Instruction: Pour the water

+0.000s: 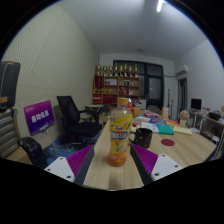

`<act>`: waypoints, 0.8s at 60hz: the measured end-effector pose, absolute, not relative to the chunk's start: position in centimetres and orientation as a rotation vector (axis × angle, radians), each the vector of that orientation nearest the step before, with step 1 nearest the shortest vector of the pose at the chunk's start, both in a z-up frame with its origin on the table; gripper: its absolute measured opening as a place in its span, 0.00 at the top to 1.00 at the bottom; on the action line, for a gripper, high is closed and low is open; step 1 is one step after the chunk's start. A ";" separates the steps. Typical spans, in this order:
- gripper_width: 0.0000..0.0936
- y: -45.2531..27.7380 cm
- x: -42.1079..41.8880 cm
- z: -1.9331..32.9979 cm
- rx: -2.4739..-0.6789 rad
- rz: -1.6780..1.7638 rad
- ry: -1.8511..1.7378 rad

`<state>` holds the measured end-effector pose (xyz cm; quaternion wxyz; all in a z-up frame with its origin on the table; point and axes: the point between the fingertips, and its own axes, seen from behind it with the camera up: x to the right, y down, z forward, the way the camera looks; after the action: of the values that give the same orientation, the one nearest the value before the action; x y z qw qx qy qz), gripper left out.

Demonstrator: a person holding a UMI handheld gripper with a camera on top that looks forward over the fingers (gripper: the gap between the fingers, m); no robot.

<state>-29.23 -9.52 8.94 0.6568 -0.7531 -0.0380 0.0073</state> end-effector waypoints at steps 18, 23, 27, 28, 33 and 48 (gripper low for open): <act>0.12 0.8 -27.1 8.9 -1.645 0.041 -0.040; 0.40 2.8 -26.7 8.3 -1.660 0.037 -0.028; 0.49 3.0 -26.9 8.2 -1.665 0.045 -0.014; 0.50 3.5 -26.2 8.0 -1.663 0.044 -0.020; 0.51 3.8 -26.6 7.9 -1.653 0.043 -0.047; 0.64 5.9 -27.6 10.4 -1.639 0.223 0.056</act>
<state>-27.60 5.89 10.39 0.6767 -0.7291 0.0250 0.0993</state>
